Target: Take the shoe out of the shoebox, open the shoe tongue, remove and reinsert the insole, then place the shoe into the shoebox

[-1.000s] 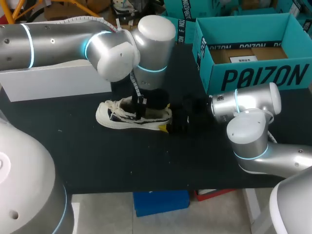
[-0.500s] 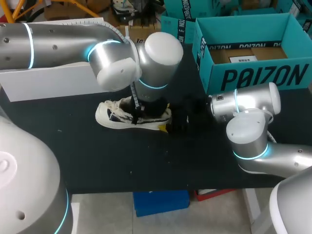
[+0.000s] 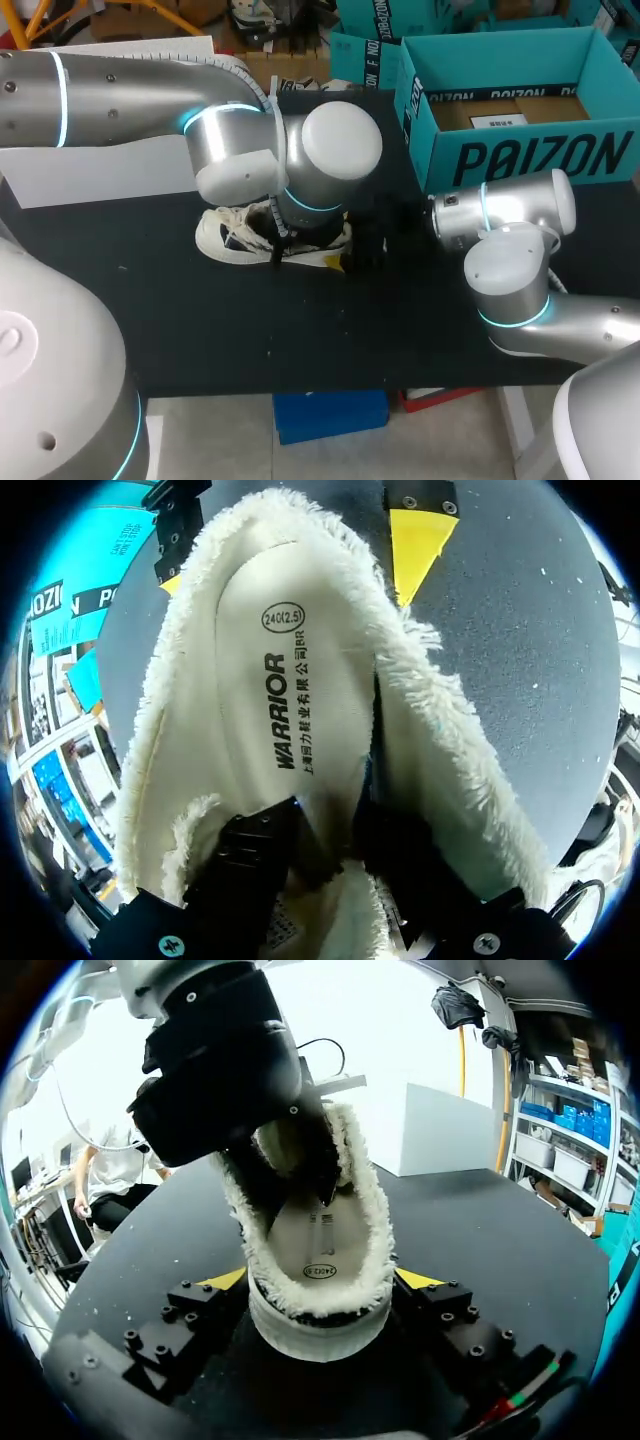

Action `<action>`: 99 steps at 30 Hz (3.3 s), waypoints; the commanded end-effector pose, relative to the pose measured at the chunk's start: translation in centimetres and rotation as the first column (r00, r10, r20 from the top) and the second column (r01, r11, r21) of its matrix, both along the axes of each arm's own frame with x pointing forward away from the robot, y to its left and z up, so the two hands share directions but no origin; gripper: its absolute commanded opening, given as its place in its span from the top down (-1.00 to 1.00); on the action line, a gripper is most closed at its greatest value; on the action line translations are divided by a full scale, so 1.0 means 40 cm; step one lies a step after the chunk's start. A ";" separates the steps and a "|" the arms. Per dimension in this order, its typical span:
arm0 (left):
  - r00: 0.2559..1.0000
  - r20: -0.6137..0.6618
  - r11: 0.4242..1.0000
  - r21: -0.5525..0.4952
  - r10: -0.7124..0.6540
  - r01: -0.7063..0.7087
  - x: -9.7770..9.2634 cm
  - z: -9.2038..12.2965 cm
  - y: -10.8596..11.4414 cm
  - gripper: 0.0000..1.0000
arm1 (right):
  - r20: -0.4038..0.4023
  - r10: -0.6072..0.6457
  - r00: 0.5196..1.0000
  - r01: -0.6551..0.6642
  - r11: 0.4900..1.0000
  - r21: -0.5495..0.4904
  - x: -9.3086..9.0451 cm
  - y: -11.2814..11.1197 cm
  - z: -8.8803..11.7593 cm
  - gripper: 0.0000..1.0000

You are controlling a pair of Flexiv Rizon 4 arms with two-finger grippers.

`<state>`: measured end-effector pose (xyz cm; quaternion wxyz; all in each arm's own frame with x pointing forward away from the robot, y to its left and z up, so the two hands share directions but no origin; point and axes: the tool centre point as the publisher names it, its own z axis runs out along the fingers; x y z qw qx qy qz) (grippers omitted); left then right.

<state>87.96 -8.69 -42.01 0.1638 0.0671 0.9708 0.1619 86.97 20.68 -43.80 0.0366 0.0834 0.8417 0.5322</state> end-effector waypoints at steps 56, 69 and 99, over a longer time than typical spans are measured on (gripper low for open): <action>0.950 -0.299 0.966 -0.259 -0.089 0.009 0.065 -0.171 -0.050 1.00 | -0.002 -0.002 1.000 0.002 1.000 -0.001 0.003 -0.004 -0.003 1.00; 0.928 -0.355 0.930 -0.366 -0.114 -0.026 0.040 -0.075 -0.093 1.00 | -0.002 -0.002 1.000 0.002 1.000 -0.001 0.003 -0.004 -0.003 1.00; 0.929 -0.348 0.885 -0.462 -0.124 -0.055 0.035 0.074 -0.098 1.00 | -0.002 -0.002 1.000 0.002 1.000 -0.001 0.003 -0.004 -0.003 1.00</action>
